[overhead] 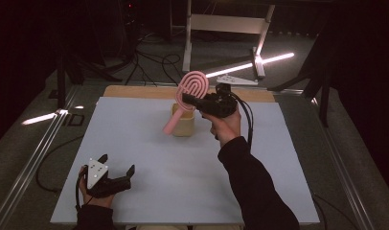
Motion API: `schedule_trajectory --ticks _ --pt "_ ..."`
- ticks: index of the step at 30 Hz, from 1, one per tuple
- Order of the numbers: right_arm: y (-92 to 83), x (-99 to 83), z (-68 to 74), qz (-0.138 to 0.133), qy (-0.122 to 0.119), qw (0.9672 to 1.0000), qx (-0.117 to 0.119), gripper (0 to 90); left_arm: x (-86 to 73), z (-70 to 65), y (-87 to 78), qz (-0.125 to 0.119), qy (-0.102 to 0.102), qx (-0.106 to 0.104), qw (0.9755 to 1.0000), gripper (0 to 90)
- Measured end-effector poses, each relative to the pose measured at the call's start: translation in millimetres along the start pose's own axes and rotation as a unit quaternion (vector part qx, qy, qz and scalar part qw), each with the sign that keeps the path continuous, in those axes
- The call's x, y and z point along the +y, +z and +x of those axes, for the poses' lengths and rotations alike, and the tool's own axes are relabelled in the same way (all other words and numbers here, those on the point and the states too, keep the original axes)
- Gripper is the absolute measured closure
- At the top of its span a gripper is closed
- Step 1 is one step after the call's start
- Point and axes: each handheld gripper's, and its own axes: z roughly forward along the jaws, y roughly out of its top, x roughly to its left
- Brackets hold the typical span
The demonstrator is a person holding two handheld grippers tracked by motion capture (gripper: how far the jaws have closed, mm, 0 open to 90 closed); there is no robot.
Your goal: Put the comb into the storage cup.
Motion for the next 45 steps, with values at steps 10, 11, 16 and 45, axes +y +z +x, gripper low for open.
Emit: schedule_trajectory --ticks 10,11,16,45 --pt "5.7 5.7 -9.8 -0.005 0.014 0.9998 -0.012 63.0 -0.2 0.1 0.2 0.002 0.002 0.000 1.0000 0.0" --pt "6.4 6.3 -11.1 -0.005 0.018 0.9997 -0.014 63.0 -0.2 0.1 0.2 0.002 0.002 0.000 1.0000 0.0" --pt "8.1 9.0 -17.2 -0.011 0.031 0.9993 -0.015 63.0 -0.2 -0.1 0.4 0.003 0.002 -0.001 1.0000 0.0" --pt "14.9 18.2 -37.2 -0.013 0.008 0.9949 -0.100 63.1 -0.9 -0.7 1.8 0.005 0.002 -0.005 1.0000 0.0"
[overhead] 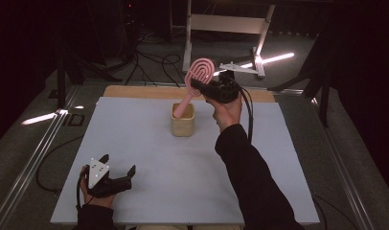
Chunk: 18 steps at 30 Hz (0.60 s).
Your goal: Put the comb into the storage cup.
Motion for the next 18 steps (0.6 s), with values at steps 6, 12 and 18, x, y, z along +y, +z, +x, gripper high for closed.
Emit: schedule_trajectory --ticks 6,12,18 --pt "3.0 -2.2 -5.0 -0.001 0.005 0.9999 -0.012 63.0 0.1 0.0 -0.1 -0.001 -0.001 0.000 1.0000 0.0" --pt "4.8 -2.6 -6.8 -0.004 0.002 0.9997 -0.024 63.1 0.1 0.1 0.0 0.000 -0.001 0.000 1.0000 0.0" --pt "5.7 -2.8 -9.2 -0.004 0.003 0.9994 -0.033 63.1 0.1 -0.1 0.0 0.000 -0.001 0.000 1.0000 0.0"
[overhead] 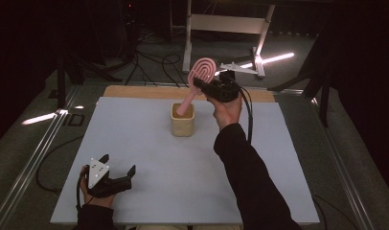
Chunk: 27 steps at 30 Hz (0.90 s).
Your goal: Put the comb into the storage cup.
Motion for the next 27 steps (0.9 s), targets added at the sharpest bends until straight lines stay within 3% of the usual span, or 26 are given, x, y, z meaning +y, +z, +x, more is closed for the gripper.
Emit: schedule_trajectory --ticks 27 --pt "14.5 -27.7 -10.9 0.006 0.012 0.9996 -0.025 63.0 0.0 0.3 -0.3 0.001 0.001 0.001 1.0000 0.0"
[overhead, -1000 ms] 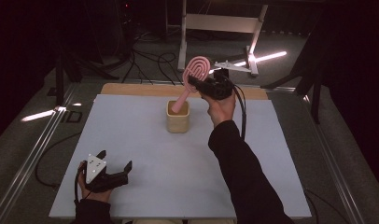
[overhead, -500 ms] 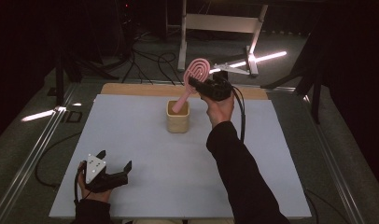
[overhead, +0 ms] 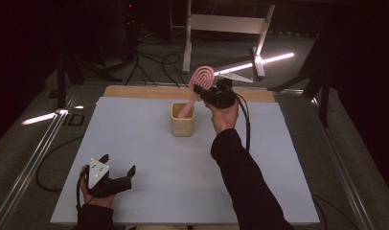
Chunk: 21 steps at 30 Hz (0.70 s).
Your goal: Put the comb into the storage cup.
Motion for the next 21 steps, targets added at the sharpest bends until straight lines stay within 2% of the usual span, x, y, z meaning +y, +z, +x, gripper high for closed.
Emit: schedule_trajectory --ticks 14,21 --pt "4.9 -6.4 -0.9 0.001 0.001 0.9999 -0.016 63.0 -0.1 0.0 0.0 0.000 -0.001 0.000 1.0000 0.0" --pt "7.1 -9.4 -3.5 -0.003 0.013 0.9998 -0.018 63.0 0.1 0.0 0.6 0.000 -0.001 -0.001 1.0000 0.0"
